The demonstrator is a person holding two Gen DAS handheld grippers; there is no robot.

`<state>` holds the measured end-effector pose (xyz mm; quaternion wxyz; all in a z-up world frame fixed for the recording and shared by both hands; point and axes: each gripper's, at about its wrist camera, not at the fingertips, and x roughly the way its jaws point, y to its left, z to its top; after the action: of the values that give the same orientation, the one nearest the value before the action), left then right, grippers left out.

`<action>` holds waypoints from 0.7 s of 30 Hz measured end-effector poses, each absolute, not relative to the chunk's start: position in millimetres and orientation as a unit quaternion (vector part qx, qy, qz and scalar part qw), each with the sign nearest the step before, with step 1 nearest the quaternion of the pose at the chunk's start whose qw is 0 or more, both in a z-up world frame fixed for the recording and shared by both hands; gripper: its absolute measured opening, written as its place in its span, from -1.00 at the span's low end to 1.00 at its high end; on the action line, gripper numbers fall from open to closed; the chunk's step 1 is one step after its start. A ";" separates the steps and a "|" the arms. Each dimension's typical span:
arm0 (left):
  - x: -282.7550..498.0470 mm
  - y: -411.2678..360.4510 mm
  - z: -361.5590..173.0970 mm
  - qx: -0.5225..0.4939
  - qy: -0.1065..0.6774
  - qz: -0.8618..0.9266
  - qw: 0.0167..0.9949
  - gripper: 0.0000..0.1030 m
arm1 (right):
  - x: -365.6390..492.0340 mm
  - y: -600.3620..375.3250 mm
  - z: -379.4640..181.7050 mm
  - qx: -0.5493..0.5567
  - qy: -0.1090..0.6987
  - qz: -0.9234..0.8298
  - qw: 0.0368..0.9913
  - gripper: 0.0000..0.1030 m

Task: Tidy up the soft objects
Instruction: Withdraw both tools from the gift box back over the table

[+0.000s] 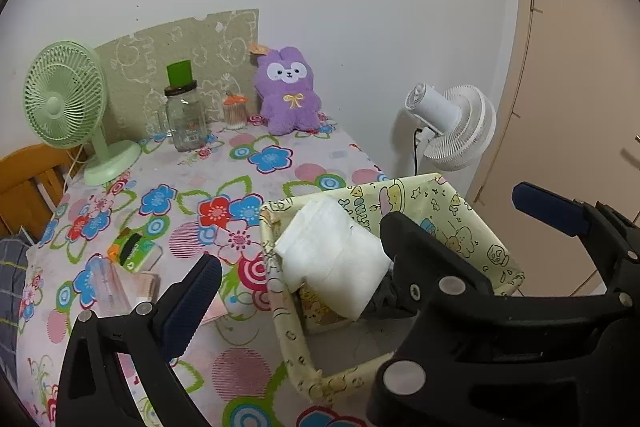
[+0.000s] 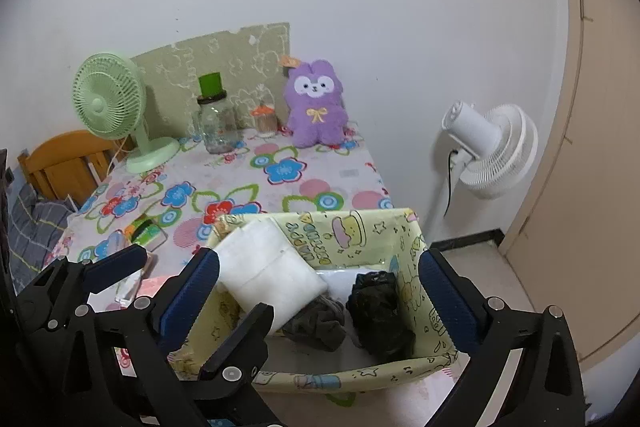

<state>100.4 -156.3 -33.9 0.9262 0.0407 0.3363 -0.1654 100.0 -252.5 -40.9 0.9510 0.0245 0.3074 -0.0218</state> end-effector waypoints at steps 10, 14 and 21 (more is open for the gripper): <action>80.7 -135.6 -19.6 0.040 0.321 -0.163 0.932 0.99 | 80.5 -228.8 -23.7 0.003 0.287 -0.016 0.958 1.00; 72.5 -128.2 -14.0 0.041 0.312 -0.164 0.935 0.99 | 73.8 -219.8 -17.9 -0.001 0.282 -0.009 0.959 0.99; 62.9 -113.7 -6.7 0.037 0.304 -0.160 0.938 0.99 | 61.8 -203.8 -9.1 -0.007 0.276 -0.007 0.961 0.99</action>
<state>62.9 -113.7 -6.7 0.9384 0.0375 0.3042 -0.1599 61.8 -203.8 -9.1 0.9612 -0.0073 0.2756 -0.0071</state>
